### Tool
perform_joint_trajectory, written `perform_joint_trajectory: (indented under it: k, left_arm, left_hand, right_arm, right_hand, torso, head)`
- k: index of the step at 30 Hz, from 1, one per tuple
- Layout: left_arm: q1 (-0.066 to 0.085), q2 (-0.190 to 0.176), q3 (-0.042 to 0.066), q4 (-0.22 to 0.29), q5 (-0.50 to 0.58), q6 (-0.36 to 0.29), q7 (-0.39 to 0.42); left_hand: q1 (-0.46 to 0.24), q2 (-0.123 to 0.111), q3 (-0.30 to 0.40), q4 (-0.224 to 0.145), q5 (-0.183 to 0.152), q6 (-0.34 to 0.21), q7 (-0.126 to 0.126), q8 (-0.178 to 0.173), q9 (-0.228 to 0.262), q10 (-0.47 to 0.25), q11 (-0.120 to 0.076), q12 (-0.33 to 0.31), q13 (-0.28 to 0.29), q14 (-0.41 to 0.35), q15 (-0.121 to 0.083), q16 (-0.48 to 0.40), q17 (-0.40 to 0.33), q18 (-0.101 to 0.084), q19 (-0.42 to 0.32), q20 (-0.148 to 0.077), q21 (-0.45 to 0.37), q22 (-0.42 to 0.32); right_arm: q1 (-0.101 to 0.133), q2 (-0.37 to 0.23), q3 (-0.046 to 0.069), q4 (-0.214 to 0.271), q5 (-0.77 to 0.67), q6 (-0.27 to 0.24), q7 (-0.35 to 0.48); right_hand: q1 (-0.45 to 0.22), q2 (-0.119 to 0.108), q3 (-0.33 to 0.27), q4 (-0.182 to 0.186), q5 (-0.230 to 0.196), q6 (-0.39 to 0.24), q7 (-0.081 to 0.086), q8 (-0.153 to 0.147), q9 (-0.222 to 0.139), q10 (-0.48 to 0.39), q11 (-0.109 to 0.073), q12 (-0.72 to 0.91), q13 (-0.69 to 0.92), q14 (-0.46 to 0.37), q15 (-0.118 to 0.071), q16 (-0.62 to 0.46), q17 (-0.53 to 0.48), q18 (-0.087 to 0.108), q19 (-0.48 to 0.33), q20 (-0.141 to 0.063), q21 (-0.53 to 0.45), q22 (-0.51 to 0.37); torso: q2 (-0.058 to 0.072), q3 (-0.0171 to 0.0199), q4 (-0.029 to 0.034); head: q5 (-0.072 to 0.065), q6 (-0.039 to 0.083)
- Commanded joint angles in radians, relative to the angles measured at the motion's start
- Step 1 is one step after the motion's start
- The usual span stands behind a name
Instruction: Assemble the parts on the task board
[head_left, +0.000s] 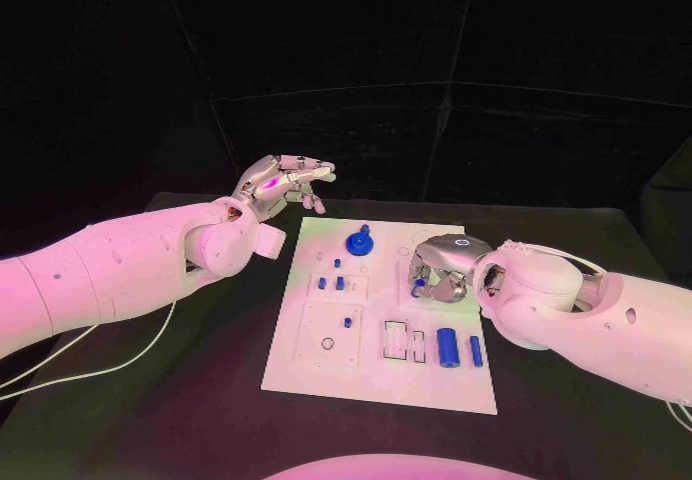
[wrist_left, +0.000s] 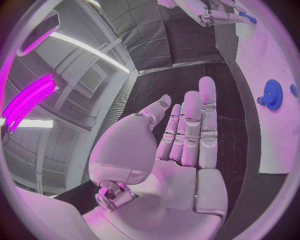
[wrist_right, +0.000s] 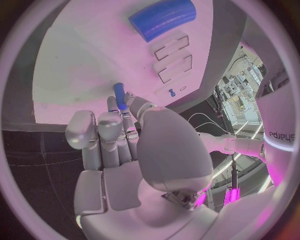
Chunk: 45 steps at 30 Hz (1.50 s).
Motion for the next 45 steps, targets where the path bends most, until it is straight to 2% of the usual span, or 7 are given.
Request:
perform_joint_trajectory:
  k: [1, 12, 20, 24, 32, 36, 45]
  left_arm:
    - [0.002, 0.001, 0.001, 0.0, 0.003, 0.013, 0.002]
    - [0.002, -0.002, 0.001, 0.003, 0.003, 0.011, 0.0]
    - [0.002, -0.004, 0.001, 0.007, 0.003, 0.01, -0.001]
    - [0.002, -0.004, 0.001, 0.009, 0.003, 0.009, -0.002]
    - [0.002, -0.002, 0.001, 0.011, 0.003, 0.009, -0.001]
    - [0.002, -0.001, 0.001, 0.013, 0.003, 0.009, 0.0]
    - [0.002, 0.002, 0.001, 0.013, 0.003, 0.01, 0.001]
  left_hand:
    - [-0.002, 0.011, -0.003, -0.002, 0.002, -0.001, 0.0, -0.004, 0.001, 0.003, 0.002, -0.006, 0.001, -0.008, 0.0, 0.001, -0.001, 0.005, -0.002, -0.001, -0.006, -0.001]
    - [-0.002, 0.011, -0.003, -0.002, 0.002, -0.001, 0.0, -0.004, 0.001, 0.003, 0.002, -0.006, 0.001, -0.008, 0.0, 0.001, -0.001, 0.005, -0.002, -0.001, -0.006, -0.001]
    - [-0.001, 0.013, -0.002, -0.002, 0.002, 0.0, 0.0, -0.004, 0.001, 0.004, 0.002, -0.007, 0.001, -0.008, 0.0, 0.002, -0.001, 0.005, -0.002, -0.001, -0.006, -0.002]
    - [-0.001, 0.013, -0.002, -0.002, 0.002, 0.0, 0.0, -0.004, 0.001, 0.004, 0.002, -0.007, 0.001, -0.008, 0.0, 0.002, -0.001, 0.005, -0.002, -0.001, -0.006, -0.002]
    - [-0.001, 0.013, -0.002, -0.002, 0.002, 0.0, 0.0, -0.004, 0.001, 0.004, 0.002, -0.007, 0.001, -0.008, 0.0, 0.002, -0.001, 0.005, -0.002, -0.001, -0.006, -0.002]
    - [-0.001, 0.013, -0.002, -0.002, 0.002, 0.0, 0.0, -0.004, 0.001, 0.004, 0.002, -0.007, 0.001, -0.008, 0.0, 0.002, -0.001, 0.005, -0.002, -0.001, -0.006, -0.002]
    - [-0.001, 0.013, -0.002, -0.002, 0.002, 0.0, 0.0, -0.004, 0.001, 0.004, 0.002, -0.007, 0.001, -0.008, 0.0, 0.002, -0.001, 0.005, -0.002, -0.001, -0.006, -0.002]
  right_arm:
    - [0.001, -0.008, 0.0, 0.013, -0.009, -0.075, 0.019]
    - [0.003, -0.077, 0.002, 0.112, 0.063, -0.125, 0.03]
    - [0.004, -0.077, 0.003, 0.171, 0.131, -0.148, 0.055]
    - [0.003, -0.04, 0.003, 0.166, 0.163, -0.162, 0.087]
    - [-0.002, 0.058, 0.002, 0.134, 0.174, -0.163, 0.134]
    - [-0.021, 0.101, 0.001, 0.112, 0.163, -0.145, 0.15]
    - [-0.063, 0.166, 0.001, 0.067, 0.117, -0.098, 0.161]
  right_hand:
    - [0.002, 0.0, 0.013, -0.005, 0.004, 0.002, 0.004, -0.001, -0.003, 0.028, -0.025, -0.01, -0.002, 0.006, 0.004, 0.008, 0.007, -0.012, 0.009, 0.001, 0.008, 0.009]
    - [-0.006, -0.009, 0.032, -0.013, 0.004, -0.005, 0.009, -0.007, -0.005, 0.022, -0.02, -0.026, -0.004, 0.005, 0.007, 0.02, 0.018, -0.013, 0.01, 0.004, 0.016, 0.018]
    - [-0.013, -0.015, 0.042, -0.015, 0.005, -0.01, 0.012, -0.011, -0.007, 0.017, -0.017, -0.036, -0.005, 0.003, 0.01, 0.023, 0.018, -0.013, 0.009, 0.006, 0.019, 0.02]
    - [-0.017, -0.015, 0.048, -0.016, 0.008, -0.013, 0.014, -0.013, -0.007, 0.013, -0.014, -0.042, -0.005, 0.002, 0.012, 0.027, 0.021, -0.013, 0.008, 0.008, 0.02, 0.022]
    - [-0.018, -0.014, 0.055, -0.019, 0.016, -0.014, 0.015, -0.014, -0.007, 0.013, -0.014, -0.046, -0.005, 0.001, 0.013, 0.029, 0.023, -0.013, 0.007, 0.009, 0.021, 0.023]
    - [-0.019, -0.015, 0.057, -0.02, 0.019, -0.014, 0.015, -0.014, -0.007, 0.013, -0.013, -0.047, -0.005, 0.001, 0.013, 0.029, 0.021, -0.013, 0.006, 0.009, 0.021, 0.022]
    - [-0.022, -0.015, 0.058, -0.021, 0.022, -0.014, 0.016, -0.015, -0.007, 0.014, -0.013, -0.049, -0.004, 0.0, 0.013, 0.03, 0.021, -0.013, 0.005, 0.01, 0.021, 0.022]
  torso:
    - [0.001, -0.0004, 0.0006]
    - [-0.003, -0.0034, -0.0006]
    - [0.0, -0.0018, 0.0005]
    - [0.0, -0.0032, 0.0023]
    - [0.002, 0.0004, 0.0014]
    - [0.0, -0.0023, 0.0008]
    - [0.0, 0.0005, -0.0012]
  head:
    - [0.001, 0.0]
    - [0.0, -0.002]
    - [0.002, -0.001]
    - [0.004, -0.001]
    - [0.029, -0.005]
    - [0.034, -0.008]
    - [0.046, -0.018]
